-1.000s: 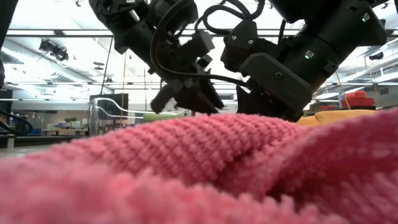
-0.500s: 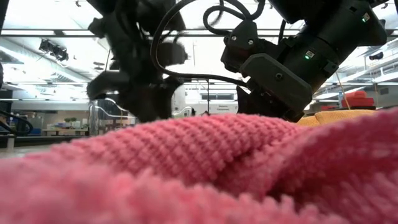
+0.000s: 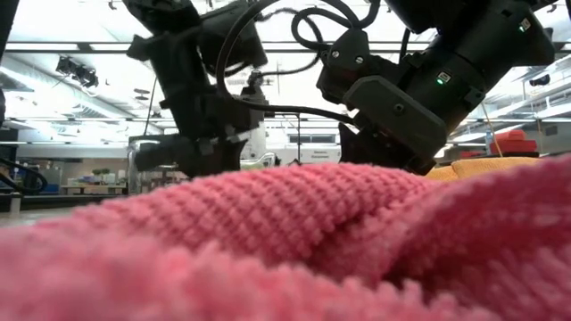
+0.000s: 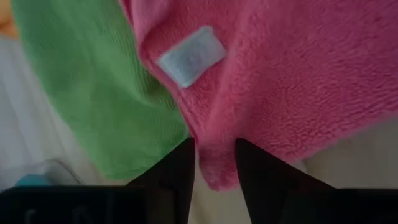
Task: Fold microfiber towels
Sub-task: Fold the left pink microfiber towel
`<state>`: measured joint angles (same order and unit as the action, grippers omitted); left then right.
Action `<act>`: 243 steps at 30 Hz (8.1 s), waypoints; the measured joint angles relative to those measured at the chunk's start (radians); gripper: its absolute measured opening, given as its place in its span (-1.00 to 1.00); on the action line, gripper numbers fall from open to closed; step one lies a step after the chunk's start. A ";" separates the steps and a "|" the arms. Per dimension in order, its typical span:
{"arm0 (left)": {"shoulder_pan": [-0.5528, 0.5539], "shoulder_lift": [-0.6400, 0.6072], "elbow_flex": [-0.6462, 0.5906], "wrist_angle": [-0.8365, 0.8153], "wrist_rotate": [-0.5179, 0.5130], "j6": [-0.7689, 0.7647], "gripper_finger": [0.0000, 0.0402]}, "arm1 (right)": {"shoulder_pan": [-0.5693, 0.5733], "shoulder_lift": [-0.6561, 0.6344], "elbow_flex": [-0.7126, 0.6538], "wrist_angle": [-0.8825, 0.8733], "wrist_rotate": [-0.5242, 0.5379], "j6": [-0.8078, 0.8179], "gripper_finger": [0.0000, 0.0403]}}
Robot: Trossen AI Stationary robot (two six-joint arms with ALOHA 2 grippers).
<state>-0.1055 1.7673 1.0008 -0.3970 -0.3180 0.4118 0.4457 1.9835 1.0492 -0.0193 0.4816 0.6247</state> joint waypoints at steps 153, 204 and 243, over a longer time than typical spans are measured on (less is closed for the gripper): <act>-0.200 0.040 0.001 0.127 0.150 -0.404 -0.61 | -0.061 -0.067 0.001 0.087 -0.099 -0.332 0.06; -0.306 -0.237 -0.176 0.140 0.079 -0.296 -0.69 | 0.061 -0.179 0.000 -0.026 0.005 -0.402 0.06; -0.195 -0.344 -0.413 0.439 0.095 -0.497 -0.69 | -0.283 -0.165 -0.008 -0.168 -0.025 -0.023 0.02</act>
<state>-0.3000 1.4232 0.5880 0.0422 -0.2235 -0.0853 0.1626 1.8181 1.0408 -0.1876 0.4569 0.6022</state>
